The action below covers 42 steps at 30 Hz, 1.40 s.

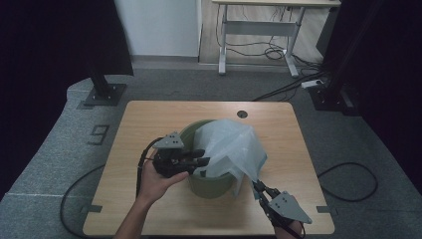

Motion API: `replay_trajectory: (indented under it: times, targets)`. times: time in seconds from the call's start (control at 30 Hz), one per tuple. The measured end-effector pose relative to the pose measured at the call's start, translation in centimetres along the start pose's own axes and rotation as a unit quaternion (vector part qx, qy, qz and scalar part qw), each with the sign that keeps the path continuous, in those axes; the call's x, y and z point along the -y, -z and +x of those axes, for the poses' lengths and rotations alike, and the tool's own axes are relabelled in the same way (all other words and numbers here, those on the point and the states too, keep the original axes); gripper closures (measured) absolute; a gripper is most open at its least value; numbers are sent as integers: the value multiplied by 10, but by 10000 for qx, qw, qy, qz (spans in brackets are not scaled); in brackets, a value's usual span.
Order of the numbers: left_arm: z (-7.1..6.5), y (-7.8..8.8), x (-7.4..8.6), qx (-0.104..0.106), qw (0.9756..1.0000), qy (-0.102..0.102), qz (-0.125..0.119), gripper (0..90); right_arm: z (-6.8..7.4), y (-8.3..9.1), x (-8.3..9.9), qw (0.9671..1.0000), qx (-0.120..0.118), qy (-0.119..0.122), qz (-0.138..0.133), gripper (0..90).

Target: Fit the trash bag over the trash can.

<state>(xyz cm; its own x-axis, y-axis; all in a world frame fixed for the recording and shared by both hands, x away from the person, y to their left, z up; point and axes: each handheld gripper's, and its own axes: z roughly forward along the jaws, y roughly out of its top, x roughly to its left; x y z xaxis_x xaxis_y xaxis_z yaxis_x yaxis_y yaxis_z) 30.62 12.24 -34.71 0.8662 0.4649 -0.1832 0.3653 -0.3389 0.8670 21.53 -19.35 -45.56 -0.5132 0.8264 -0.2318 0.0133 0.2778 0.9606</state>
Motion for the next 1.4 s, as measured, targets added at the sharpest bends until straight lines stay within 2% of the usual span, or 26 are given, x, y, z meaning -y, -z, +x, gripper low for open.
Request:
replay_trajectory:
  times: [0.1,0.2,0.3,0.37,0.43,0.53,0.63,0.7,0.87,0.97,1.07,1.17,1.2,1.23,1.3,1.4]
  targets:
    - [-7,0,-6,27,10000,-77,3,541,0,-1,-1,10000,2,25,-7,882]
    - [-14,-2,-10,170,9997,-190,-2,489,1,-1,-1,10000,-5,25,-11,882]
    - [-20,-7,-12,132,9994,-312,73,463,1,-1,-1,10000,-4,10,-3,882]
    - [-22,-12,-13,3,9991,-381,159,466,0,-1,0,10000,1,-6,3,882]
    - [-22,-16,-13,-43,9990,-412,191,514,0,-1,-1,10000,-2,14,-7,882]
    - [-20,-19,-11,-84,9989,-421,191,675,0,1,-1,10000,8,-3,-26,880]
    - [-15,-17,-8,11,9994,-320,123,799,-2,2,-1,10000,6,-28,-42,868]
    - [-12,-14,-5,-5,9995,-312,65,846,-3,4,0,9999,-124,-90,-74,830]
    - [-3,2,5,-96,9997,-207,-109,896,-2,9,-2,9984,-408,-261,-298,616]
    - [2,11,11,-208,9996,-155,-147,897,-1,17,-3,9938,-760,-544,-594,494]
    - [8,20,20,-290,9994,-47,-190,897,0,27,-5,9875,-1120,-684,-879,445]
    - [13,27,27,-359,9991,35,-221,897,-3,34,-5,9830,-1239,-903,-1012,418]
    - [14,29,29,-364,9991,52,-231,898,-5,36,-5,9825,-1216,-982,-1014,413]
    - [15,31,32,-382,9989,76,-251,897,-8,36,-4,9838,-1142,-1001,-952,407]
    - [17,35,35,-423,9986,126,-294,897,-14,32,-2,9866,-1022,-1051,-714,387]
    - [22,42,41,-494,9979,238,-358,897,-23,21,2,9877,-944,-1161,-466,368]
